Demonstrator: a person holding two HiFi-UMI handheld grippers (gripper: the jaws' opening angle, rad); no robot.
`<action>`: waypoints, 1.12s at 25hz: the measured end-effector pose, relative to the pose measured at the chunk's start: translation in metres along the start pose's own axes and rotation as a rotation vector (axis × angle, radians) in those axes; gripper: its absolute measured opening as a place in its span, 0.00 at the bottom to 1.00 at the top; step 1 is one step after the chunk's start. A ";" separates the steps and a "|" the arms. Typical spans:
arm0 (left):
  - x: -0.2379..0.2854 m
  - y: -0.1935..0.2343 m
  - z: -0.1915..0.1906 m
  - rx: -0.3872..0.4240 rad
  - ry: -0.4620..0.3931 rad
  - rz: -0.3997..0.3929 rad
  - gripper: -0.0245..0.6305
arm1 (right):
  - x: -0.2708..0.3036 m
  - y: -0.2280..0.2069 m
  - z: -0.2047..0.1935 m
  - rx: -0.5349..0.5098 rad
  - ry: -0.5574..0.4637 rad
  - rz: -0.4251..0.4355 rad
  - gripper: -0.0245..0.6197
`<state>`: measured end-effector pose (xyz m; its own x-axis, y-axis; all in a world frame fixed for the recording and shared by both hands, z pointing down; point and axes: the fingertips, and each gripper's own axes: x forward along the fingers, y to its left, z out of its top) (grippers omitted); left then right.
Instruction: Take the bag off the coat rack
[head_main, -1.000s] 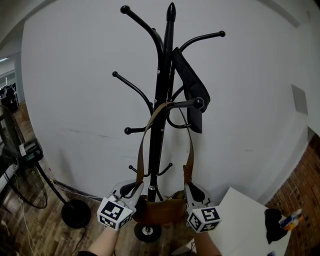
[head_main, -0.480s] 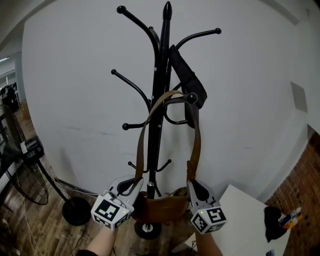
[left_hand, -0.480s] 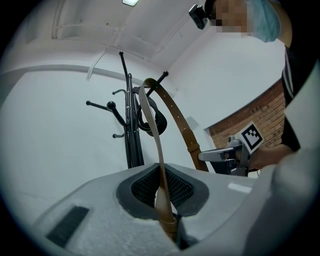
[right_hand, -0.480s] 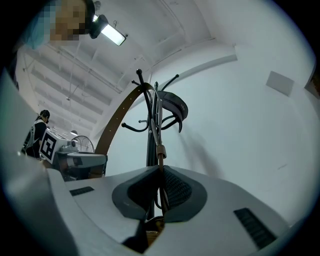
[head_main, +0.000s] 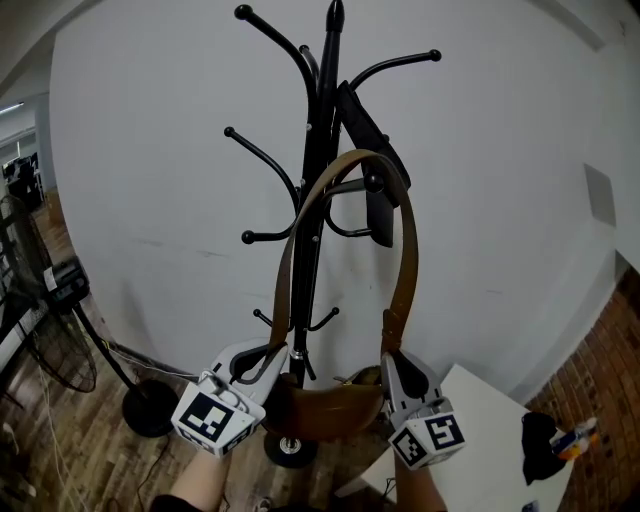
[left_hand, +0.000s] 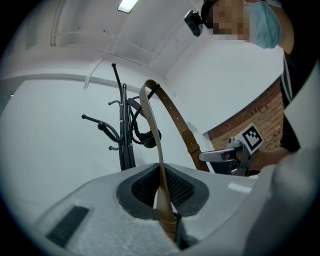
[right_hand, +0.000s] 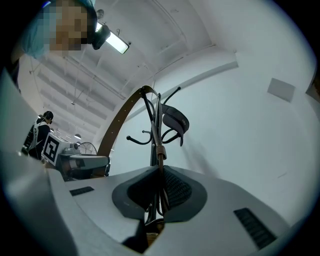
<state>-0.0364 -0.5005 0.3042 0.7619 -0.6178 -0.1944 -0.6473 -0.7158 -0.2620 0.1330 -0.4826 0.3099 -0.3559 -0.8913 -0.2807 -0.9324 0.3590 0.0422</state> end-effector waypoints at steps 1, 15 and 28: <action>-0.002 -0.002 0.003 0.003 -0.003 0.002 0.07 | -0.002 0.001 0.003 0.000 -0.007 0.005 0.08; -0.024 -0.041 0.020 0.020 -0.007 0.070 0.07 | -0.042 0.004 0.017 0.031 -0.029 0.076 0.08; -0.065 -0.078 -0.003 -0.028 0.070 0.187 0.07 | -0.084 0.022 -0.012 0.101 0.038 0.155 0.08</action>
<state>-0.0355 -0.4055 0.3397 0.6258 -0.7610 -0.1708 -0.7783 -0.5950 -0.2006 0.1416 -0.4034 0.3463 -0.4983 -0.8325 -0.2421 -0.8561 0.5167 -0.0145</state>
